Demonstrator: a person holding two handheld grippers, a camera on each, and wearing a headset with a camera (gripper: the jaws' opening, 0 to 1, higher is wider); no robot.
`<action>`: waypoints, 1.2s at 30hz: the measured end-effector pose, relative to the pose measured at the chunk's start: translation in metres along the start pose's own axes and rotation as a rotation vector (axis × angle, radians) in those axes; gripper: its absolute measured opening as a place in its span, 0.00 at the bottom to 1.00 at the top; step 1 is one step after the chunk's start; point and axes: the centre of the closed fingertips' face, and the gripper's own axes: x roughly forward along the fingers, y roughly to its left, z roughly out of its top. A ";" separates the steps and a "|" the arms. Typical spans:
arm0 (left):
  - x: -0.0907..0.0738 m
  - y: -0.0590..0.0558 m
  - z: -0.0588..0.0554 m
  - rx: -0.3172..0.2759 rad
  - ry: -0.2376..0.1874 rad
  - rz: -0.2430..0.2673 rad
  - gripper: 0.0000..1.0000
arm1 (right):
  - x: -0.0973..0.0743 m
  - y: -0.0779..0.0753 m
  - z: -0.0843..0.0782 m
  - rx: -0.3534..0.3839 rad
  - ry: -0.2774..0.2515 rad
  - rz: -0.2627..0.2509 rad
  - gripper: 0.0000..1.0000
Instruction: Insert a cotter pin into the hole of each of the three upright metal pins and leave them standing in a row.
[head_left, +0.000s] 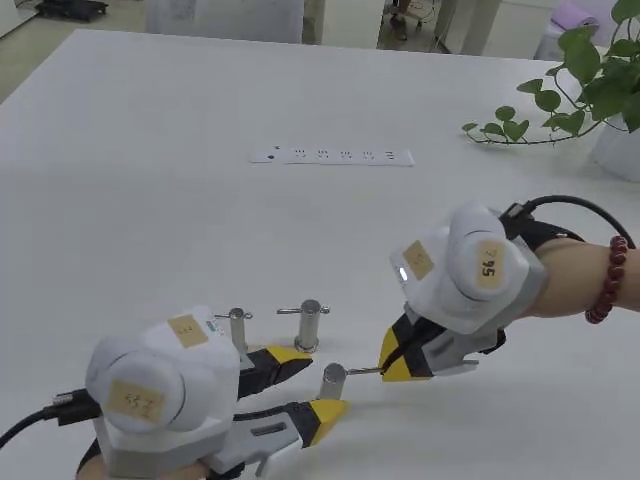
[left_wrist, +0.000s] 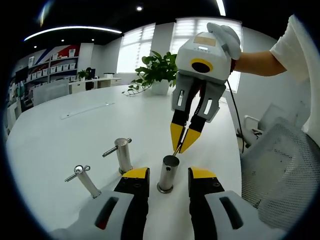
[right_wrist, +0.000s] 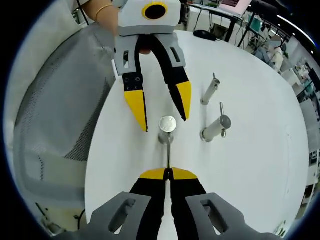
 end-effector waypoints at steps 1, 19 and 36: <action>0.001 0.000 -0.001 -0.001 0.003 0.000 0.28 | 0.000 0.000 0.000 -0.002 -0.001 0.001 0.03; 0.014 -0.001 -0.006 0.002 0.018 -0.011 0.13 | 0.002 -0.001 -0.001 -0.045 0.034 0.025 0.03; 0.015 -0.001 -0.008 0.001 0.000 -0.005 0.12 | 0.000 -0.001 0.004 -0.061 0.039 0.031 0.03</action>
